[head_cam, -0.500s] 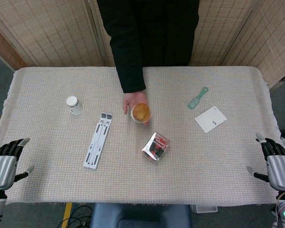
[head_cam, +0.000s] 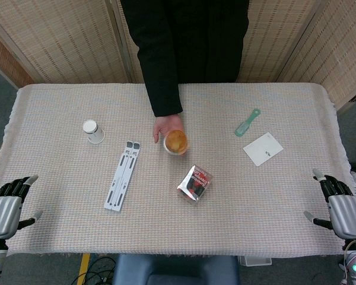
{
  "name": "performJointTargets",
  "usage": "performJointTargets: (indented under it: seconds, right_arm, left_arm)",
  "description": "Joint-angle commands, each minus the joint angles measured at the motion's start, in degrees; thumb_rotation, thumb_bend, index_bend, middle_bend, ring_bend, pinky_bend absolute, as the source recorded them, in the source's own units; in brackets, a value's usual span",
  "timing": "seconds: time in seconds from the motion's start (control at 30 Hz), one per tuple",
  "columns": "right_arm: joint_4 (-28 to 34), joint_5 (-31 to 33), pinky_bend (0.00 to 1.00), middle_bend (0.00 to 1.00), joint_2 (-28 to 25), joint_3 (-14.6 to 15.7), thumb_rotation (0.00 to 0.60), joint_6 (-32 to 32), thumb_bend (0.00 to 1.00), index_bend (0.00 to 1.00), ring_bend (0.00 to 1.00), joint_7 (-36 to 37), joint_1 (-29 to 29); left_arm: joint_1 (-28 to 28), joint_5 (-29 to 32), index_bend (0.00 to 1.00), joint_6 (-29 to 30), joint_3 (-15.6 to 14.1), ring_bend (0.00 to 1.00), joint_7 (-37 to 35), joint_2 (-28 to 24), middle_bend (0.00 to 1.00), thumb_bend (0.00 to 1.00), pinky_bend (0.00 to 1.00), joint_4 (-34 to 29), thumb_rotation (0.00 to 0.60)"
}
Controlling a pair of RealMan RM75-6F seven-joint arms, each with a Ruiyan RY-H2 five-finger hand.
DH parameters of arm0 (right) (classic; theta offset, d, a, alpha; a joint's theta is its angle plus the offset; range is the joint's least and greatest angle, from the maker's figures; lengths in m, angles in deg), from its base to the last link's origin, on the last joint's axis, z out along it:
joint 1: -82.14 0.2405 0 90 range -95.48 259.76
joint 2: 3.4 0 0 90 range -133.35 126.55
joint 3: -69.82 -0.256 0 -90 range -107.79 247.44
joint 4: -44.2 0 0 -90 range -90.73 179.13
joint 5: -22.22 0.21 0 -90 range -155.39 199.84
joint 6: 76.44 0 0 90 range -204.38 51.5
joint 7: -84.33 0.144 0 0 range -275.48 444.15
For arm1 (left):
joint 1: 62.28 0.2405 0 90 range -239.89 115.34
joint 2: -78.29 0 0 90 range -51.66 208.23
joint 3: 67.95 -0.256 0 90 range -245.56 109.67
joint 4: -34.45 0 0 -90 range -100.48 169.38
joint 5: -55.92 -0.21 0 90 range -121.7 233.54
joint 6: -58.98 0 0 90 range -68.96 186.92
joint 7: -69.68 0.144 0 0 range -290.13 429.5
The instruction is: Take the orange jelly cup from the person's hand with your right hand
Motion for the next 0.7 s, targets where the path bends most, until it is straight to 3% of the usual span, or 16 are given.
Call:
performJointTargets:
  seconds: [0.03, 0.17, 0.4, 0.7]
  right_arm:
    - [0.85, -0.66, 0.19, 0.21, -0.83, -0.08, 0.6, -1.14, 0.1, 0.01, 0.18, 0.39, 0.97]
    - [2.77, -2.12, 0.22, 0.21, -2.96, -1.02, 0.6, -4.55, 0.19, 0.01, 0.18, 1.45, 4.23]
    - [6.41, -2.73, 0.23, 0.22, -5.35, -5.26, 0.6, -16.0, 0.2, 0.03, 0.18, 1.71, 14.96]
    - [4.41, 5.6, 0.23, 0.22, -0.95, -11.95, 0.6, -32.85, 0.2, 0.06, 0.17, -0.58, 30.21]
  left_arm:
    - [-0.07, -0.08, 0.17, -0.09, -0.01, 0.2, -0.18, -0.25, 0.23, 0.22, 0.24, -0.13, 0.6]
    - [-0.14, -0.22, 0.17, -0.05, 0.04, 0.2, -0.6, -0.55, 0.23, 0.22, 0.24, -0.19, 0.6]
    - [0.04, -0.51, 0.17, -0.1, -0.4, 0.2, -1.2, -0.72, 0.23, 0.22, 0.24, 0.08, 0.6]
    - [0.61, 0.37, 0.17, 0.1, -0.52, 0.2, -1.89, -0.82, 0.23, 0.22, 0.24, 0.53, 0.6]
